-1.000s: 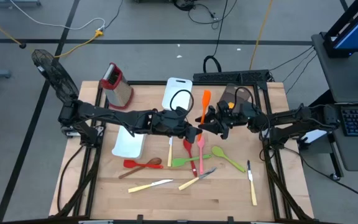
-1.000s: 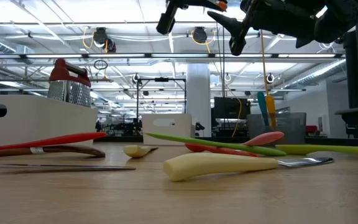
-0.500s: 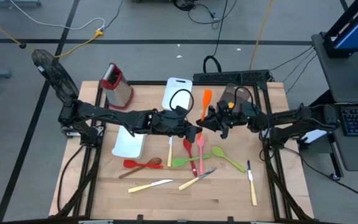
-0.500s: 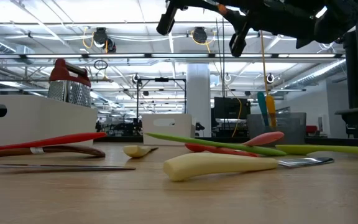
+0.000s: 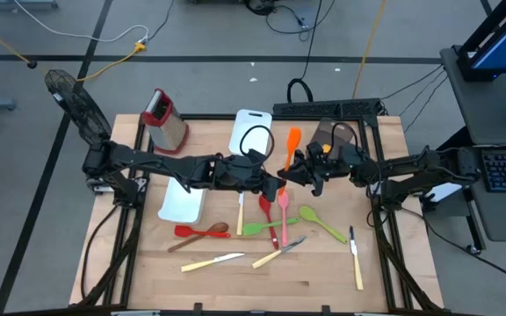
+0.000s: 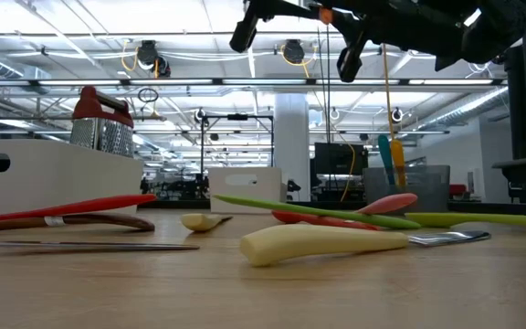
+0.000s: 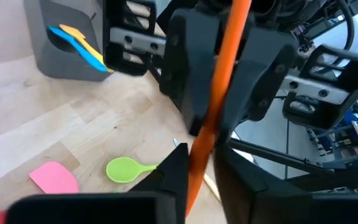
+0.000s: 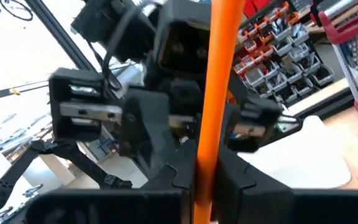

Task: Pick & Place Kitchen Items
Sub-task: Put the orange spatula into the black bin

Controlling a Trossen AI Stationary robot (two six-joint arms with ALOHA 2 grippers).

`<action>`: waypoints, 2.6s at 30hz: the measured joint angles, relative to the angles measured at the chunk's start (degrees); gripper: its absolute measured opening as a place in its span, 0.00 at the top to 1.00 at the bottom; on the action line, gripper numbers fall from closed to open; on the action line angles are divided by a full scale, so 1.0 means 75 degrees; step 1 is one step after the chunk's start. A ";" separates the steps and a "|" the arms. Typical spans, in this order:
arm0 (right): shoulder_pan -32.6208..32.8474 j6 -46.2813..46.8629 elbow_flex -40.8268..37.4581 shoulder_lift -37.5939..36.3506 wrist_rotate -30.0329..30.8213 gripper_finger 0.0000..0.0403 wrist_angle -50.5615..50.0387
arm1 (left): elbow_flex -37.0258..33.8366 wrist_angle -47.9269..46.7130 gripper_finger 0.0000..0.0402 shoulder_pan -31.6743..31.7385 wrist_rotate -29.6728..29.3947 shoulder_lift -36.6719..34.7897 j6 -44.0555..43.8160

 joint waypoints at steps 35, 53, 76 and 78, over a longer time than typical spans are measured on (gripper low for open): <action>-0.2156 0.4839 -0.0009 0.0000 -0.1209 0.96 -0.1333 | 0.0003 -0.4232 0.38 0.0035 -0.0804 -0.0012 0.3100; -0.3795 0.8162 -0.1462 -0.1526 -0.1792 0.96 -0.1343 | -0.0131 -0.4588 0.38 0.1107 -0.0331 -0.0556 0.5456; -0.5418 1.0454 -0.3351 -0.3016 -0.2048 0.94 -0.1751 | -0.0146 -0.4447 0.38 0.1953 0.0688 -0.0702 0.6598; -0.5564 1.0459 -0.3351 -0.3002 -0.2227 0.95 -0.1805 | -0.0146 -0.4449 0.38 0.1953 0.0692 -0.0702 0.6600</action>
